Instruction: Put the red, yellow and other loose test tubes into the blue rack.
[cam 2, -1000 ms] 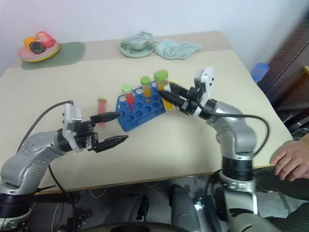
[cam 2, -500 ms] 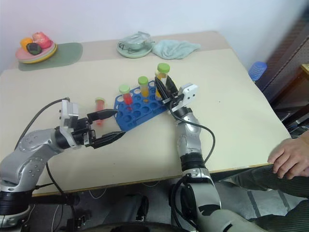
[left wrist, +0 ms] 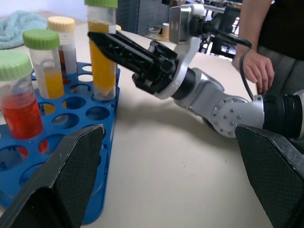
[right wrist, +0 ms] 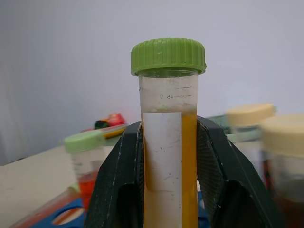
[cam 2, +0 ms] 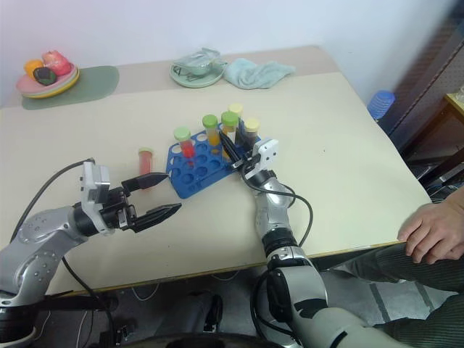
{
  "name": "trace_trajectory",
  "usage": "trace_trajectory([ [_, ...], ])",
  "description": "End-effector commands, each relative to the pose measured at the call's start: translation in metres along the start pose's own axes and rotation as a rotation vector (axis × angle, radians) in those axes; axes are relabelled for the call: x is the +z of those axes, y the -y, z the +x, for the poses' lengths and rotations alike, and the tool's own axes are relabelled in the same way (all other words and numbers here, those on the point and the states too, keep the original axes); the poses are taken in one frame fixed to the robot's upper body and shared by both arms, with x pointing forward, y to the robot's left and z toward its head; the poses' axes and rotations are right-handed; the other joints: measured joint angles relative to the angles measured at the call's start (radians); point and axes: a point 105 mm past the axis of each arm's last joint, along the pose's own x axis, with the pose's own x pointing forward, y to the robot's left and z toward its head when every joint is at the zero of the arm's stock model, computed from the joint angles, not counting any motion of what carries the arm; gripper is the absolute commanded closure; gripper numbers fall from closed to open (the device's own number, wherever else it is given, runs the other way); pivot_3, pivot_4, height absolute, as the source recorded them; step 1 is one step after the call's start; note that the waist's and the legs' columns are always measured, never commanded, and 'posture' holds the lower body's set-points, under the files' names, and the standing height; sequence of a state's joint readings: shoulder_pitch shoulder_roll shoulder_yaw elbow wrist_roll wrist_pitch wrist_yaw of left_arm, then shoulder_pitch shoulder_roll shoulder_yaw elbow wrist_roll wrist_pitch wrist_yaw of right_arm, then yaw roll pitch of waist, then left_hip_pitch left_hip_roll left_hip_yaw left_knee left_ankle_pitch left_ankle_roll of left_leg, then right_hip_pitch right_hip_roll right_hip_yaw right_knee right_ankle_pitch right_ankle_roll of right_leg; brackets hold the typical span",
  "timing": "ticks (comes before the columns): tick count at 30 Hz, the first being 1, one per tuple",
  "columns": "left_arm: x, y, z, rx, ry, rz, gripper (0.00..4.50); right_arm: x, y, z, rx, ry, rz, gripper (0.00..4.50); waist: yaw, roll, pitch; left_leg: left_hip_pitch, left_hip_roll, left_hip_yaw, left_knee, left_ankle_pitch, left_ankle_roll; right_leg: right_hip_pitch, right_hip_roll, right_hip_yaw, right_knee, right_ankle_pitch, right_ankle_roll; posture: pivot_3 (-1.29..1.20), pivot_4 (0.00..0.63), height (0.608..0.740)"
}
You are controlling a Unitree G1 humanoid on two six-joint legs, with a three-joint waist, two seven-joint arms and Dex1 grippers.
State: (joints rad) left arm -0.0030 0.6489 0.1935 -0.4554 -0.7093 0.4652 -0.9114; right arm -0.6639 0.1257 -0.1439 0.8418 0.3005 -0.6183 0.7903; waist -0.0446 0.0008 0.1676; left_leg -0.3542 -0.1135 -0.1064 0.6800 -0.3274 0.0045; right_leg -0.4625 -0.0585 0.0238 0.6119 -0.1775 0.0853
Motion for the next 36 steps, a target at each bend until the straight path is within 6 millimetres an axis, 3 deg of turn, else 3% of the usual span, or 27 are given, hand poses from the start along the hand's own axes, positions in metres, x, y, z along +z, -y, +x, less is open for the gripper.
trace_trajectory([
  [1, 0.013, 0.003, -0.001, -0.007, 0.037, 0.049, 0.0, -0.002, -0.01, 0.005, 0.022, 0.015, 0.018, 3.38, 0.0, 0.0, 0.0, 0.0, 0.0, 0.0, 0.0, 0.0, 0.0, 0.0, 0.0, 0.0, 0.0, 0.0, 0.0, 0.0, 0.15, 0.74],
  [9, 0.015, 0.003, -0.001, -0.007, 0.035, 0.057, 0.0, -0.015, 0.0, -0.003, -0.013, -0.05, -0.006, 3.38, -0.001, 0.0, -0.001, 0.002, 0.0, 0.0, 0.0, 0.0, 0.0, 0.001, 0.0, 0.0, 0.0, 0.0, 0.0, 0.0, 0.15, 0.74],
  [17, 0.015, 0.002, -0.002, 0.005, 0.032, 0.059, 0.0, -0.015, 0.01, -0.008, -0.049, -0.057, -0.046, 3.38, 0.0, -0.002, -0.002, 0.003, 0.0, 0.0, 0.0, 0.0, 0.0, 0.003, 0.001, 0.0, 0.0, 0.0, 0.0, 0.0, 0.15, 0.74],
  [23, 0.016, 0.002, -0.001, 0.01, 0.036, 0.062, 0.0, -0.014, 0.006, -0.01, -0.017, -0.051, -0.052, 3.38, 0.0, -0.003, -0.002, 0.004, 0.0, 0.0, 0.0, 0.0, 0.0, 0.003, 0.001, 0.0, 0.0, 0.0, 0.0, 0.0, 0.15, 0.74],
  [24, 0.016, 0.002, -0.001, 0.011, 0.036, 0.062, 0.0, -0.013, 0.005, -0.011, -0.011, -0.045, -0.055, 2.57, 0.0, -0.003, -0.002, 0.004, 0.0, 0.0, 0.0, 0.0, 0.0, 0.004, 0.001, 0.0, 0.0, 0.0, 0.0, 0.0, 0.15, 0.74],
  [29, 0.017, 0.001, 0.0, 0.019, 0.043, 0.057, 0.0, -0.007, -0.001, -0.009, 0.0, -0.017, -0.143, 0.13, -0.001, -0.003, -0.002, 0.004, 0.0, 0.0, 0.0, 0.0, 0.0, 0.004, 0.001, 0.0, 0.0, 0.0, 0.0, 0.0, 0.15, 0.74],
  [36, 0.025, -0.012, -0.006, 0.121, 0.118, 0.02, 0.0, 0.012, 0.003, -0.012, 0.038, -0.027, -0.337, 0.06, 0.005, -0.003, -0.002, 0.003, 0.0, 0.0, 0.0, 0.0, 0.0, 0.003, 0.001, 0.0, 0.0, 0.0, 0.0, 0.0, 0.15, 0.74],
])
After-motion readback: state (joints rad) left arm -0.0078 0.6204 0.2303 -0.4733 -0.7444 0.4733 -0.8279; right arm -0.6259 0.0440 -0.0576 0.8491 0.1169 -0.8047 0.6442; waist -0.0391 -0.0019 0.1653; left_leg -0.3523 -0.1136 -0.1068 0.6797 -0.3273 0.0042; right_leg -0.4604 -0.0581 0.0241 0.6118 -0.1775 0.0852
